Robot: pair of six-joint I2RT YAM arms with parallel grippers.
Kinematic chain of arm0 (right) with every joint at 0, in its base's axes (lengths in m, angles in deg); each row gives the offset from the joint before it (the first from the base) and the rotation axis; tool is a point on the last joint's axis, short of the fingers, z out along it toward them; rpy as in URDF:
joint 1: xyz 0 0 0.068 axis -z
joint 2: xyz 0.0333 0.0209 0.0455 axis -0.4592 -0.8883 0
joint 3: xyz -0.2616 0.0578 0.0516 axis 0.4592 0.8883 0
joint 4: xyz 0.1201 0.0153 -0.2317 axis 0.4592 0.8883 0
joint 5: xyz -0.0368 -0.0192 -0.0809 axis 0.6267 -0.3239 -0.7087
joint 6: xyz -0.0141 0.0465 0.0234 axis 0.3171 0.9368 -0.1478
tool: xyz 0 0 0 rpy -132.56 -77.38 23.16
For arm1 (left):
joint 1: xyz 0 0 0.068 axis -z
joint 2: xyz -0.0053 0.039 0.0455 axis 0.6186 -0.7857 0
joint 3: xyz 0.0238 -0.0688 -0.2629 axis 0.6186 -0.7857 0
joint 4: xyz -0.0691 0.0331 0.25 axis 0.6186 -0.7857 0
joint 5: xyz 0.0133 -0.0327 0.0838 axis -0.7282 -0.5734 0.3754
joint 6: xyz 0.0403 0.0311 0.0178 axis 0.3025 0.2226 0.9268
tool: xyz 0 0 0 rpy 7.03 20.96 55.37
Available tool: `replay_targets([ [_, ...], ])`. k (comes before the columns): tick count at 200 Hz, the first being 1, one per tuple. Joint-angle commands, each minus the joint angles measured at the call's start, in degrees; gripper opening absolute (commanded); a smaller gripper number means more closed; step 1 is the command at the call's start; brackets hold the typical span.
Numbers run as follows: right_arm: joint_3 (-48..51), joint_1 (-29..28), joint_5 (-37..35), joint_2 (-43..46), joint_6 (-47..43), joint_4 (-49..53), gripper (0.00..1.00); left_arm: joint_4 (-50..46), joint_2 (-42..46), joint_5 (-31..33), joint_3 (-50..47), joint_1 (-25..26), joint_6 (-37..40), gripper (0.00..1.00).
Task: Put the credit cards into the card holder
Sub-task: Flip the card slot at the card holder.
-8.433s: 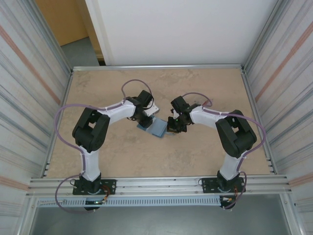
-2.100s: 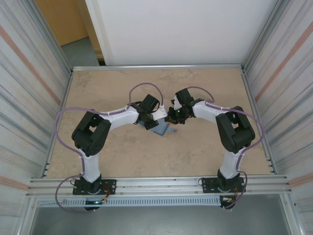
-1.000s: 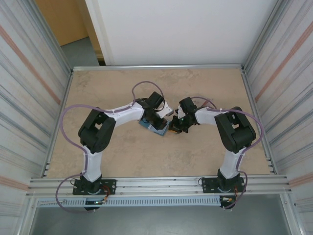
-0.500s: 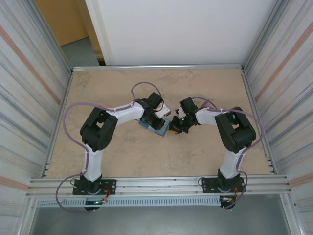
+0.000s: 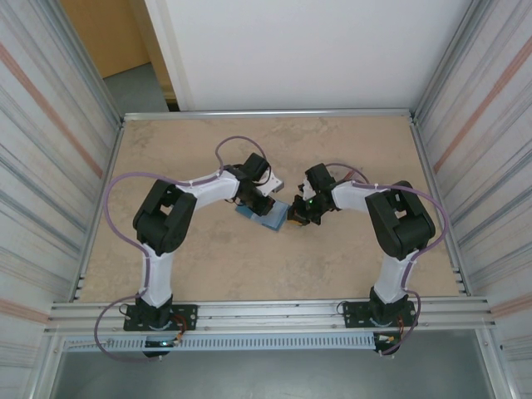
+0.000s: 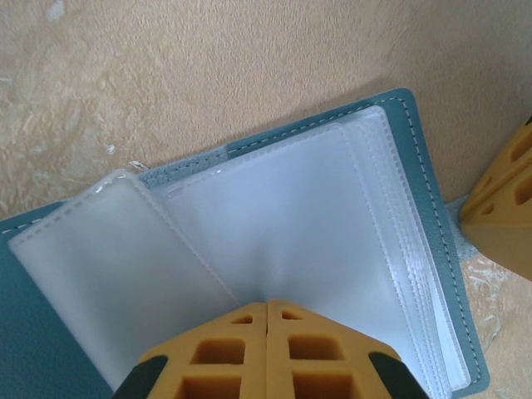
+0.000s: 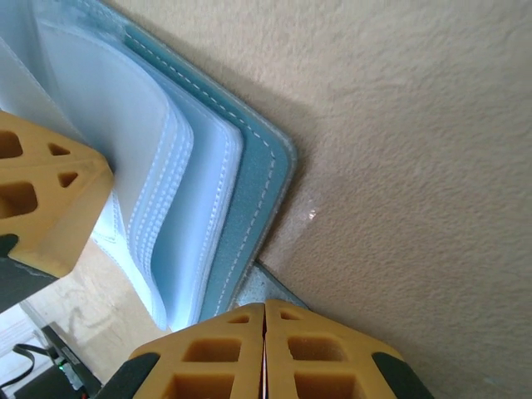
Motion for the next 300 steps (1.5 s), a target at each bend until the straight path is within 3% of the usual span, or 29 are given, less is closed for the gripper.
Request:
replay_targets([
  [1, -3.49, -0.30, 0.03, 1.99, 1.39, 2.09, 0.08, -2.53, -0.18, 2.31, -2.46, -1.20, 0.05, 0.00],
  [90, -11.88, 0.02, 5.24, -6.96, 5.23, -3.10, 0.08, -2.26, 0.25, 0.49, -2.51, -1.26, -0.96, 0.00],
  [168, -6.17, 0.82, 2.80, -11.31, 4.19, -4.81, 0.07, -3.18, 2.92, 1.32, -1.02, -1.70, 0.01, 0.00],
  [205, -5.77, 0.67, 2.27, -10.63, 3.62, -4.36, 0.07, -5.52, 2.62, 1.57, 2.62, -6.29, 0.14, 0.00],
  [236, -5.88, 0.36, 1.91, -10.14, 3.23, -3.75, 0.07, -6.52, 7.00, -0.72, 3.18, -8.04, 0.30, 0.07],
  [255, -5.74, 0.34, 1.88, -10.26, 3.15, -3.83, 0.07, -6.79, 10.43, -6.02, 2.32, -7.94, -2.05, 0.11],
  [271, -5.88, 0.31, 1.87, -10.43, 3.20, -3.82, 0.07, -5.96, 13.83, -10.09, 0.47, -6.66, -3.75, 0.13],
  [300, -6.34, 0.05, 1.94, -10.56, 3.29, -3.52, 0.07, -6.60, 16.22, -12.02, 0.06, -1.82, -5.46, 0.17],
])
